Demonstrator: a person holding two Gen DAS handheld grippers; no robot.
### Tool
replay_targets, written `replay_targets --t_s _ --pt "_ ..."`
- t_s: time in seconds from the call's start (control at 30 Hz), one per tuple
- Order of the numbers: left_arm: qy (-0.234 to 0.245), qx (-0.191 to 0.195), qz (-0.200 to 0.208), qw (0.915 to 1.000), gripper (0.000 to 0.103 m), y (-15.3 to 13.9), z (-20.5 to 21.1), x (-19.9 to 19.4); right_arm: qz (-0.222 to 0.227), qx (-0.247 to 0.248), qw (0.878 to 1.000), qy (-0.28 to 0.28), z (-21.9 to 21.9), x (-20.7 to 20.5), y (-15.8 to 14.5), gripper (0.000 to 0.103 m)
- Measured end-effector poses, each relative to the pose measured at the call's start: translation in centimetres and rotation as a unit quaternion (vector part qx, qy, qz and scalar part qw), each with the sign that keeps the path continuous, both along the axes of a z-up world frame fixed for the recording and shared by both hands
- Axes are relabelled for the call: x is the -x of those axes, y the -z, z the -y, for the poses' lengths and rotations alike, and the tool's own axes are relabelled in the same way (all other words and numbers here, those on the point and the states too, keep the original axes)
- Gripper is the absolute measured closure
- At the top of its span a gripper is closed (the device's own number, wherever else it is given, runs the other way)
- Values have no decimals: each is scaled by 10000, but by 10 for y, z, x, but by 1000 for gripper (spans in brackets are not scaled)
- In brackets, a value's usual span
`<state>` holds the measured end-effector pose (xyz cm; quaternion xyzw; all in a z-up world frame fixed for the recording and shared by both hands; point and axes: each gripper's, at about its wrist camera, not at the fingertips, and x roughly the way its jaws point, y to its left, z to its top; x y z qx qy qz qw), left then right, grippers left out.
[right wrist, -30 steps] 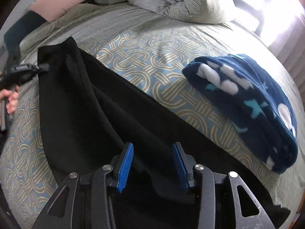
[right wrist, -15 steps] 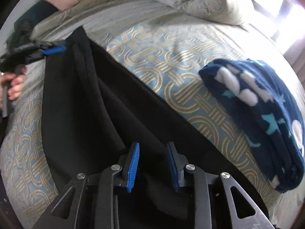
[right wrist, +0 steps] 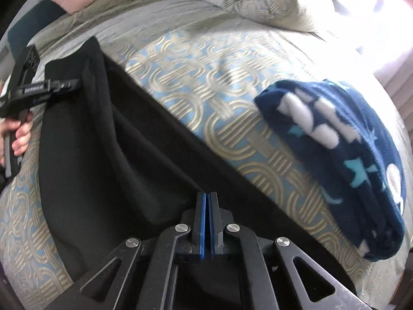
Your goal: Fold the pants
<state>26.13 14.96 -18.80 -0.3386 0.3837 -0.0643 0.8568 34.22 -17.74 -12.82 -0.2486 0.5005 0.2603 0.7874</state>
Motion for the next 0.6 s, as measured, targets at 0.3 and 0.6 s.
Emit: replay_targets --t_s 0.3,0.6 --pt "-116 87 94 9998 87 -1 -5 4 167 -254 9979 576 29 -30 -11 103" --pt "-142 100 95 9998 87 -2 -5 4 -519 -1293 9887 -556 -33 -13 -22 84"
